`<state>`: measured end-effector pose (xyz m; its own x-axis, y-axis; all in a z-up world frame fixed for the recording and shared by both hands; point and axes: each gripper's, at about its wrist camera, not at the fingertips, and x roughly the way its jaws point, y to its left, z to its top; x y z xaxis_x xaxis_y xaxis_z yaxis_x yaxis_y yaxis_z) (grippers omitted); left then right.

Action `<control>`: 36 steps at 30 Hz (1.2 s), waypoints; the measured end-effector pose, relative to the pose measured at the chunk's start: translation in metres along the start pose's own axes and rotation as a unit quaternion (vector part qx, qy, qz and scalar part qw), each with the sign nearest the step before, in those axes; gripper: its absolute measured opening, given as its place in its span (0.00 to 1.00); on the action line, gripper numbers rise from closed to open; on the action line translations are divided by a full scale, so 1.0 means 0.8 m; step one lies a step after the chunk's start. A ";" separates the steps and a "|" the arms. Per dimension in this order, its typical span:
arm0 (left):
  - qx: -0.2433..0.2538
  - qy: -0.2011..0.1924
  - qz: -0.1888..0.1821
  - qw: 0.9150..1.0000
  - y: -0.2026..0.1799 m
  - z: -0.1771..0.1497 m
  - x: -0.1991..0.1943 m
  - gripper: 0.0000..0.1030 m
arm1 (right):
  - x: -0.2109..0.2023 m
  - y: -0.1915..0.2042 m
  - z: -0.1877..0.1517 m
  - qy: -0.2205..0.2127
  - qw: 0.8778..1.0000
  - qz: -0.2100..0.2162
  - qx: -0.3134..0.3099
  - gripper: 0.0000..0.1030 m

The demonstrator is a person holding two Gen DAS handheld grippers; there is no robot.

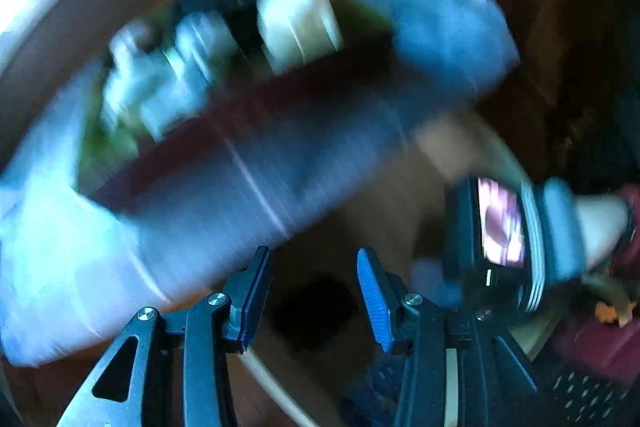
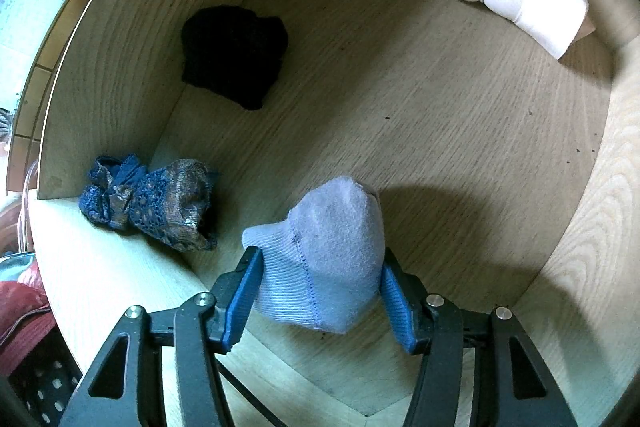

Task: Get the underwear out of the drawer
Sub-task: 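Move the left tool back into the drawer toward the black knit cloth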

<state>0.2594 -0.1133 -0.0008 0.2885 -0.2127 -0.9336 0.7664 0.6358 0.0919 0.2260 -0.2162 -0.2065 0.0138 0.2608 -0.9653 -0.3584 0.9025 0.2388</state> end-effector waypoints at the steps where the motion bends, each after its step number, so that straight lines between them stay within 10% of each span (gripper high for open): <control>1: -0.001 0.011 -0.004 1.000 -0.006 -0.010 0.014 0.43 | 0.000 0.000 0.000 0.000 1.000 0.000 0.000 0.57; 14: -0.025 0.068 0.053 0.996 -0.022 -0.042 0.134 0.43 | 0.003 0.003 0.002 0.001 1.000 0.003 0.002 0.58; 36: 0.034 0.105 0.096 0.989 -0.039 -0.036 0.146 0.48 | 0.010 0.011 0.003 0.004 1.000 -0.002 0.001 0.60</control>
<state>0.2524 -0.1369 -0.1225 0.3128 0.0707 -0.9472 0.7480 0.5962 0.2915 0.2253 -0.2054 -0.2118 0.0084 0.2551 -0.9669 -0.3572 0.9039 0.2354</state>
